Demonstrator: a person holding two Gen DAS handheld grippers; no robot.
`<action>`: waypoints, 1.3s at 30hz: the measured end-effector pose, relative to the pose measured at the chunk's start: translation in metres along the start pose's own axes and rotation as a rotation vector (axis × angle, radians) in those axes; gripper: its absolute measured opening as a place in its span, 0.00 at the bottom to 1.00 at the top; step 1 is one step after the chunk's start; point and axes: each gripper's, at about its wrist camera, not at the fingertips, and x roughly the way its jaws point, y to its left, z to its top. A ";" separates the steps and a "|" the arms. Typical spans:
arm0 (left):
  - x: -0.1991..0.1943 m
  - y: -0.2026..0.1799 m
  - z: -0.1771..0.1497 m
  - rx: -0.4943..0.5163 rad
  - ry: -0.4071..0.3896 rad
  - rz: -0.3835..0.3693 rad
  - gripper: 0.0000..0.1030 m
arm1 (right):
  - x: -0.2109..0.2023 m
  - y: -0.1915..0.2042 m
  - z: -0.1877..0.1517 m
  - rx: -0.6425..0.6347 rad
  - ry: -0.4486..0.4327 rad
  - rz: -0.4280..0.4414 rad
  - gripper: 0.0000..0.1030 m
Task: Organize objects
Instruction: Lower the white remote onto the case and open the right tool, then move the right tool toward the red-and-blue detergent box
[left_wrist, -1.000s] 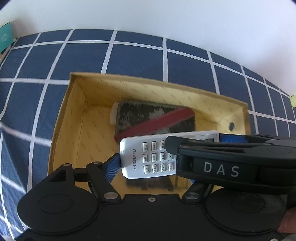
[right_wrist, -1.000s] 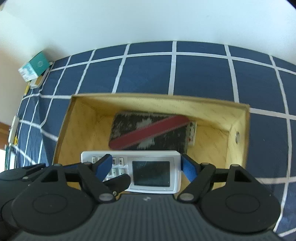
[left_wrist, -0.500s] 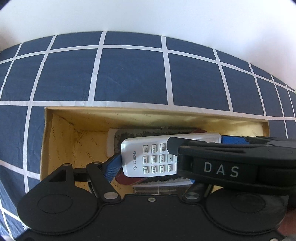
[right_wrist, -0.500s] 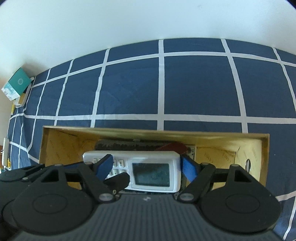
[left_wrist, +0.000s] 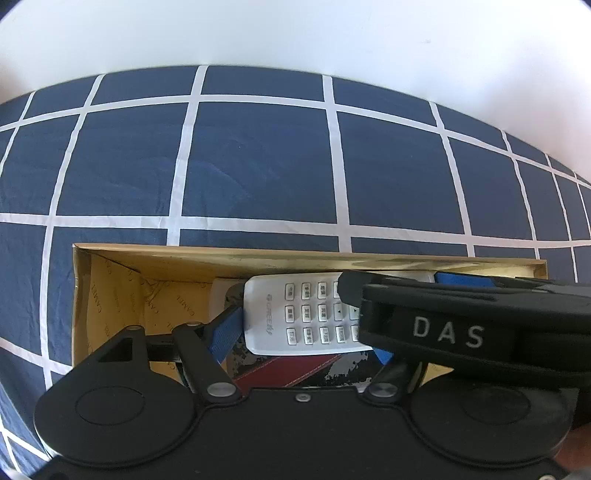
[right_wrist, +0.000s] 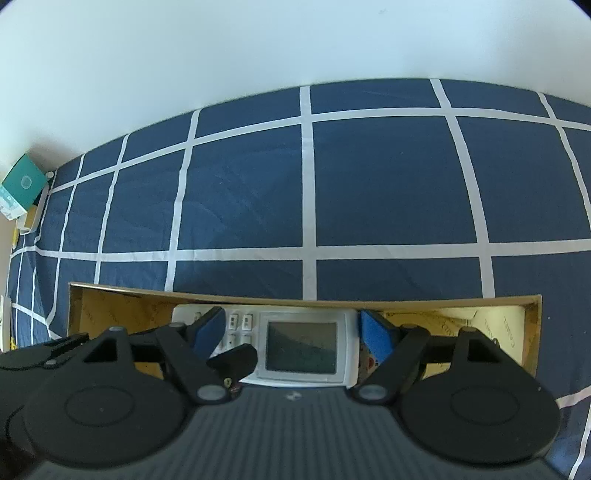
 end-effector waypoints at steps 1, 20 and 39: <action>-0.001 0.000 0.000 0.001 -0.001 0.007 0.69 | -0.001 -0.001 0.000 0.001 -0.002 0.003 0.77; -0.073 -0.019 -0.045 -0.035 -0.108 0.078 0.86 | -0.073 -0.015 -0.027 -0.035 -0.094 -0.012 0.91; -0.139 -0.111 -0.131 -0.011 -0.182 0.090 1.00 | -0.181 -0.088 -0.108 -0.013 -0.191 -0.041 1.00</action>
